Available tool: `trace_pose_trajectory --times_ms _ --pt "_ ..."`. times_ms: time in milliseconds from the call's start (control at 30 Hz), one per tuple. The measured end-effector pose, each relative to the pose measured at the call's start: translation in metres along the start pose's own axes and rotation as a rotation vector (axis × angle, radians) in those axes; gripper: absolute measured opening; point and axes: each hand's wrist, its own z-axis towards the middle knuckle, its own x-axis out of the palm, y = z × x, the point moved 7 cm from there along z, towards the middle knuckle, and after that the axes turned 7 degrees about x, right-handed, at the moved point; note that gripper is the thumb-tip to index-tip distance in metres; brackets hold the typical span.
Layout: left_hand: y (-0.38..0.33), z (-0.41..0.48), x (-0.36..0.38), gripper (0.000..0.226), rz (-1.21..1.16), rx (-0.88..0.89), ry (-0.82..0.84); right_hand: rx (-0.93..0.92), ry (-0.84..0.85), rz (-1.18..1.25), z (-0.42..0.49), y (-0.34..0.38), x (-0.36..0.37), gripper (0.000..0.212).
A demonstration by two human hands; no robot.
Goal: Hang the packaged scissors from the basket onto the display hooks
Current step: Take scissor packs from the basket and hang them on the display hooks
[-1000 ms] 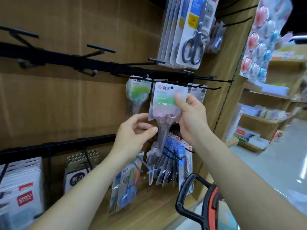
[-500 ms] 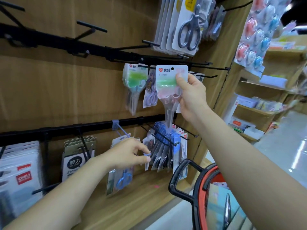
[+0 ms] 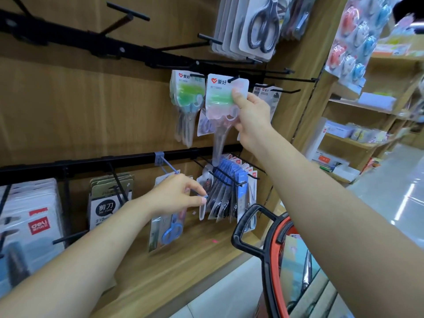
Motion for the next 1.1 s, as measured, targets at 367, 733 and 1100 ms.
trace_pose_trajectory --times_ms 367,733,1100 --pt "-0.010 -0.002 -0.001 0.005 0.048 0.024 0.004 -0.750 -0.067 -1.012 -0.029 -0.023 0.021 0.064" --pt "-0.011 -0.002 -0.004 0.040 0.072 0.040 -0.015 -0.452 0.301 -1.388 0.026 -0.020 0.053 0.057" --pt "-0.082 0.008 -0.002 0.022 0.347 0.185 -0.186 -0.209 0.381 -1.215 -0.079 -0.040 -0.144 0.020"
